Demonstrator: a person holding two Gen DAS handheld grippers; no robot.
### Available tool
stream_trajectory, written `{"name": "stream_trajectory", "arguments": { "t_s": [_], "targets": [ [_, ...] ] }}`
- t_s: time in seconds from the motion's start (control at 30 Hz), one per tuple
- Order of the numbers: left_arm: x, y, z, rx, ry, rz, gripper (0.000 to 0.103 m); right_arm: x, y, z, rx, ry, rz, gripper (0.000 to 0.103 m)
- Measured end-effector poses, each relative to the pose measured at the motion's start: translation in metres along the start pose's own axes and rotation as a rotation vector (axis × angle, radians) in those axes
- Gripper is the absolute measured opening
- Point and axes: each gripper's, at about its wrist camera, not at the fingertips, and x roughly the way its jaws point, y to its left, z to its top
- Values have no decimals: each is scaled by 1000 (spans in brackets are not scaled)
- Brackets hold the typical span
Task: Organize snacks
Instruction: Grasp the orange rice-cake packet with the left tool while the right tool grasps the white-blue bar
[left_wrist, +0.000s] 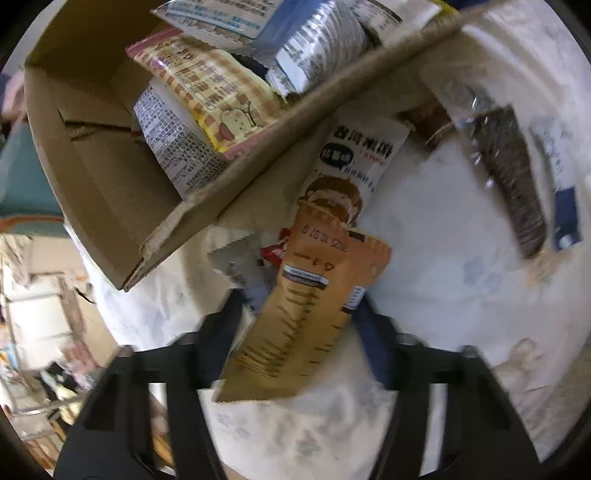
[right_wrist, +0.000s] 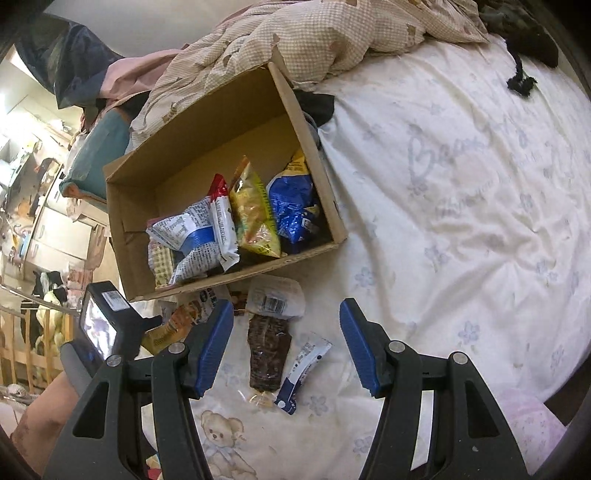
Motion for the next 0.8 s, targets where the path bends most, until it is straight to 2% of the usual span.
{"name": "stream_trajectory", "arguments": {
  "t_s": [0.07, 0.13, 0.27, 0.37, 0.47, 0.53, 0.63, 0.77, 0.8],
  "targets": [
    [-3, -8, -3, 37, -14, 36, 33, 2, 0, 0, -1, 9, -5, 63],
    [-10, -11, -7, 33, -25, 49, 26, 6, -1, -1, 2, 24, -7, 63],
    [-33, -10, -16, -26, -53, -19, 21, 16, 1, -5, -5, 60, -29, 63],
    [-50, -14, -24, -48, -86, -26, 21, 33, -1, -16, 21, 126, -22, 63],
    [-65, -6, -34, -161, -106, -114, 21, 53, -9, -29, 86, 207, -21, 63],
    [-72, 1, -42, -240, -120, -147, 21, 67, -7, -35, 74, 248, -60, 63],
    [-83, 22, -59, -399, -141, -263, 21, 84, -1, -42, 30, 292, -106, 63],
    [-93, 41, -78, -537, -181, -295, 21, 104, 5, -52, -26, 359, -161, 60],
    [-93, 43, -81, -563, -184, -300, 21, 106, 8, -54, -40, 362, -176, 56]
  ]
}}
